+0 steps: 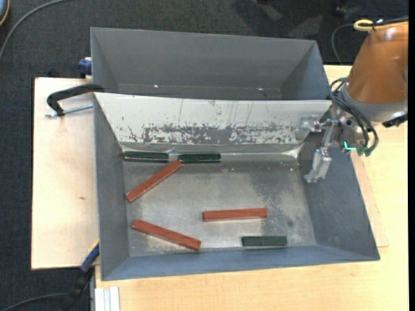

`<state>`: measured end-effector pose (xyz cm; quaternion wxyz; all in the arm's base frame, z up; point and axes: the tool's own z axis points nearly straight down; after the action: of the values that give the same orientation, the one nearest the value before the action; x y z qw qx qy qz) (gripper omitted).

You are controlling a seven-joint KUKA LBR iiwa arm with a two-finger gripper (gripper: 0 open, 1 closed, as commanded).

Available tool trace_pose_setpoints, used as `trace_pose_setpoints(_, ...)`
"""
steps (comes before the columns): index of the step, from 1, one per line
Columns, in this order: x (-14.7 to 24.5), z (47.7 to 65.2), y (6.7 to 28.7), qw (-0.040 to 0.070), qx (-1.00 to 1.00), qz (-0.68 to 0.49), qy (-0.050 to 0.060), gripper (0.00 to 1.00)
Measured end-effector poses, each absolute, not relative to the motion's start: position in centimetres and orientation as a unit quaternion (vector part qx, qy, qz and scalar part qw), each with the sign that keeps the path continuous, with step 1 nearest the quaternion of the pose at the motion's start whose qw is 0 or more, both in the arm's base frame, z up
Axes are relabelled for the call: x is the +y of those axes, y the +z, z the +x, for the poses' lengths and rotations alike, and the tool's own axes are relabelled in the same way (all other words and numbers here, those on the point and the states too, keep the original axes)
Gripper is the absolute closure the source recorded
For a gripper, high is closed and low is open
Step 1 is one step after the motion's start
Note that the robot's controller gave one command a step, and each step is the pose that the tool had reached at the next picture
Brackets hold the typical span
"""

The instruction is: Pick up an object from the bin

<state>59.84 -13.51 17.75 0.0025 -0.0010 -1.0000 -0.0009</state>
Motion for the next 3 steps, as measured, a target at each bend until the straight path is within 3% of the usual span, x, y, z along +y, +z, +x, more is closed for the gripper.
trace_pose_setpoints(1, -8.7, 57.5, 6.6, 0.003, -1.0, 0.017, -0.002, 0.0)
trace_pose_setpoints(2, -5.3, 51.5, 7.0, 0.002, -0.998, -0.055, -0.001, 0.0)
trace_pose_setpoints(3, 3.9, 53.0, 7.9, -0.003, -1.0, 0.009, -0.003, 0.0)
